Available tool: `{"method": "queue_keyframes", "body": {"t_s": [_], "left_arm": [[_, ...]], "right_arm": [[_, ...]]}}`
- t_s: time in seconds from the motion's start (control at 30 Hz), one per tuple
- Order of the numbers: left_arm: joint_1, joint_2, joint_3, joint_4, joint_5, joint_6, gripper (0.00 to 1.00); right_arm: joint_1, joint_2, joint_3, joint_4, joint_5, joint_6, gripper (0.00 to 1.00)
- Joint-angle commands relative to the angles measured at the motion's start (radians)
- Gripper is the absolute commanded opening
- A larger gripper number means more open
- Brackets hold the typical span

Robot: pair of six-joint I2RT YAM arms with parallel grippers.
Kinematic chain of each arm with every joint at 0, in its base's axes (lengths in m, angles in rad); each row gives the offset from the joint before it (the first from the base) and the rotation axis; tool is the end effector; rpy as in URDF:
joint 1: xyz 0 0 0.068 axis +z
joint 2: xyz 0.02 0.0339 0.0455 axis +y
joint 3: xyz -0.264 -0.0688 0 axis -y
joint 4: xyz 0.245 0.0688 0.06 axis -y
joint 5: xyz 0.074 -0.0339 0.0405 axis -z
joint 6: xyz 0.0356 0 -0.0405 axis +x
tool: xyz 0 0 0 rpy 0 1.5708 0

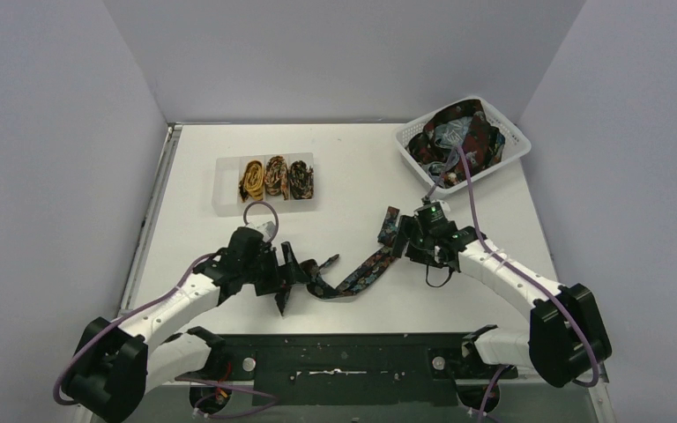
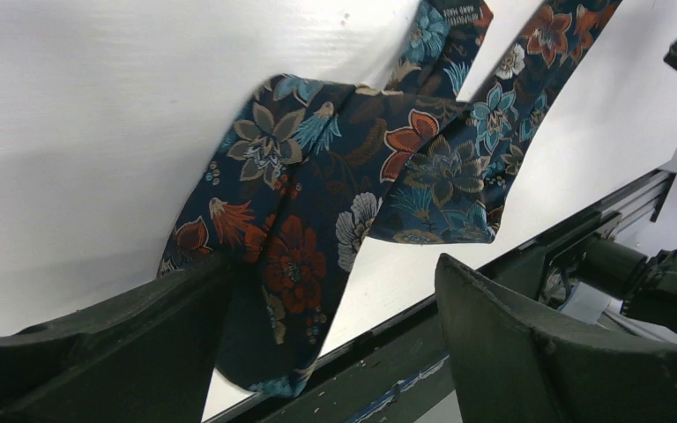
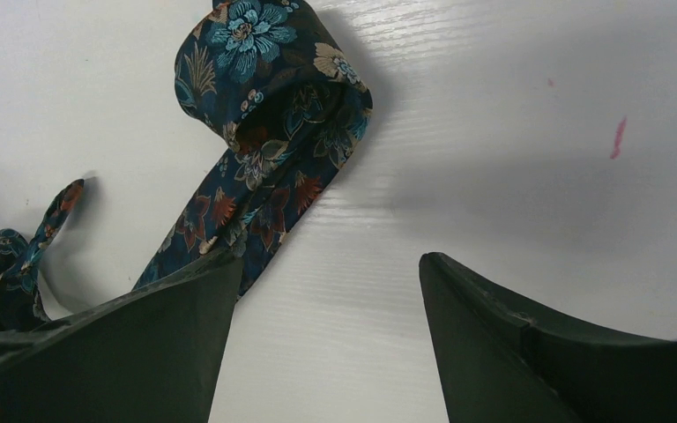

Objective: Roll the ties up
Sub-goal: Flatten out the tie at the center of the board.

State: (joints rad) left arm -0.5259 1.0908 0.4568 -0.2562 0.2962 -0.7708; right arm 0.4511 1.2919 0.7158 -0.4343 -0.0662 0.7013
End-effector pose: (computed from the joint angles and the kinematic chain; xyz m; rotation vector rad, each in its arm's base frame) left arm 0.1669 -0.1089 0.1669 -0.1838 2.6331 -0.8770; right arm 0.2183 0.1084 0.1914 0.3072 2.6466 0.4917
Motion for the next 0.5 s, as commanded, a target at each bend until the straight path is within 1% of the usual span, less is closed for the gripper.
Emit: {"method": "queue_keyframes", "body": {"t_s": [0.0, 0.07, 0.17, 0.23, 0.37, 0.43, 0.47], "left_arm": [[-0.052, 0.032, 0.008, 0.135, -0.023, -0.025, 0.61], [-0.098, 0.045, 0.001, 0.22, -0.011, -0.054, 0.55], [-0.208, 0.106, 0.014, 0.359, -0.011, -0.106, 0.53], [-0.274, 0.179, 0.049, 0.398, -0.03, -0.12, 0.51], [-0.388, 0.328, 0.132, 0.418, -0.08, -0.136, 0.49], [-0.43, 0.383, 0.154, 0.468, -0.084, -0.154, 0.48], [-0.447, 0.403, 0.163, 0.515, -0.084, -0.171, 0.48]], "right_arm": [[-0.008, 0.091, 0.019, 0.147, -0.075, 0.023, 0.74], [-0.009, 0.139, 0.041, 0.17, -0.091, 0.022, 0.74], [-0.012, 0.223, 0.09, 0.182, -0.074, -0.006, 0.73], [-0.013, 0.283, 0.138, 0.174, -0.061, -0.035, 0.68], [-0.011, 0.391, 0.254, 0.139, -0.04, -0.127, 0.47], [-0.007, 0.444, 0.329, 0.103, -0.039, -0.183, 0.3], [0.0, 0.465, 0.373, 0.092, -0.041, -0.216, 0.25]]}}
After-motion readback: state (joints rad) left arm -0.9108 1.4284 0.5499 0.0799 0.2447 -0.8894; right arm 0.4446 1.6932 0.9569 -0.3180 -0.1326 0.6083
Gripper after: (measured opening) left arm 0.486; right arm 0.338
